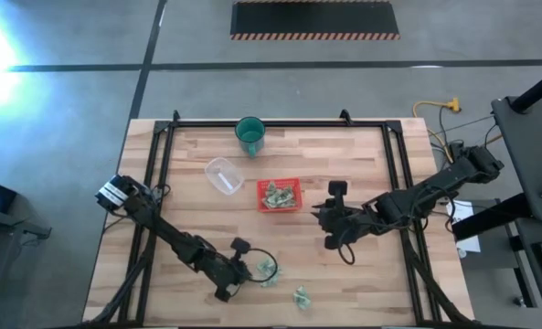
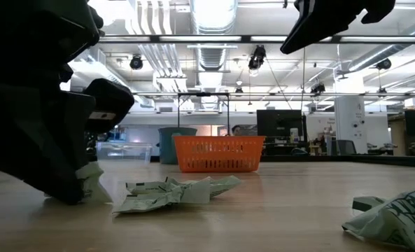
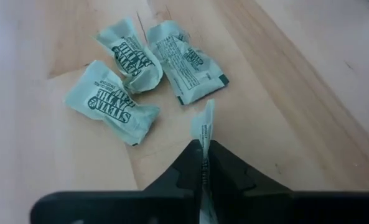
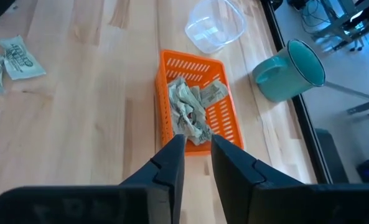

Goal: Pick and place items into bin
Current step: Put the stevia packet into the orange bin

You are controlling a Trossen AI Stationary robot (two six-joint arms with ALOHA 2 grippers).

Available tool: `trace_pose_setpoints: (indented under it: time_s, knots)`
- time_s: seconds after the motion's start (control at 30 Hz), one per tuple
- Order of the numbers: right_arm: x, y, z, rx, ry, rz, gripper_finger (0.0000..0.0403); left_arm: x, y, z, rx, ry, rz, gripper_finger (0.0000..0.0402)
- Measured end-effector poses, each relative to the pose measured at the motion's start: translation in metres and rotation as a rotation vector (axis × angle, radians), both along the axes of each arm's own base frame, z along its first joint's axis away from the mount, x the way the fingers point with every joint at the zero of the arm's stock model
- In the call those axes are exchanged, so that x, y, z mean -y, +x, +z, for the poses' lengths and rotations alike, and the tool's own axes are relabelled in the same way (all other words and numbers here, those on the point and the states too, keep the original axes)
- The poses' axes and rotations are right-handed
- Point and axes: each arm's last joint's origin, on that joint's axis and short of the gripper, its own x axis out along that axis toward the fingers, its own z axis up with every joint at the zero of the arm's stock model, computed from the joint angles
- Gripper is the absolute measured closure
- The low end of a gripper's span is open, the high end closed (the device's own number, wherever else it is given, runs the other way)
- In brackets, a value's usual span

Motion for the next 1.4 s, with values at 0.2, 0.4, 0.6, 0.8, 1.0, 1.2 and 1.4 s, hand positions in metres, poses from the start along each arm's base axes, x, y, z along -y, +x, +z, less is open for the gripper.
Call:
trace_pose_setpoints:
  time_s: [0.2,0.4,0.6,0.8,1.0,1.2,1.4]
  knots:
    - [0.0,-0.001,0.0,-0.008,-0.003,0.0,0.0338,-0.01,-0.003,0.012,0.033,0.176,0.069,0.0394]
    - [0.0,-0.002,-0.002,-0.02,0.005,-0.008,0.0338,-0.032,-0.003,0.039,0.115,0.297,0.118,0.0394]
    - [-0.003,-0.004,-0.002,-0.02,0.014,-0.007,0.0341,-0.063,0.004,0.065,0.186,0.366,0.16,0.0393]
    - [-0.006,-0.006,-0.002,-0.025,0.011,0.007,0.0341,-0.102,0.016,0.076,0.198,0.437,0.237,0.0393]
    - [-0.009,-0.008,-0.003,-0.034,0.006,0.021,0.0345,-0.146,0.026,0.078,0.186,0.463,0.37,0.0393]
    - [-0.009,-0.008,-0.003,-0.036,0.006,0.023,0.0346,-0.171,0.035,0.084,0.252,0.353,0.364,0.0393]
    - [-0.009,-0.008,-0.003,-0.035,0.009,0.02,0.0346,-0.183,0.042,0.082,0.307,0.329,0.387,0.0393]
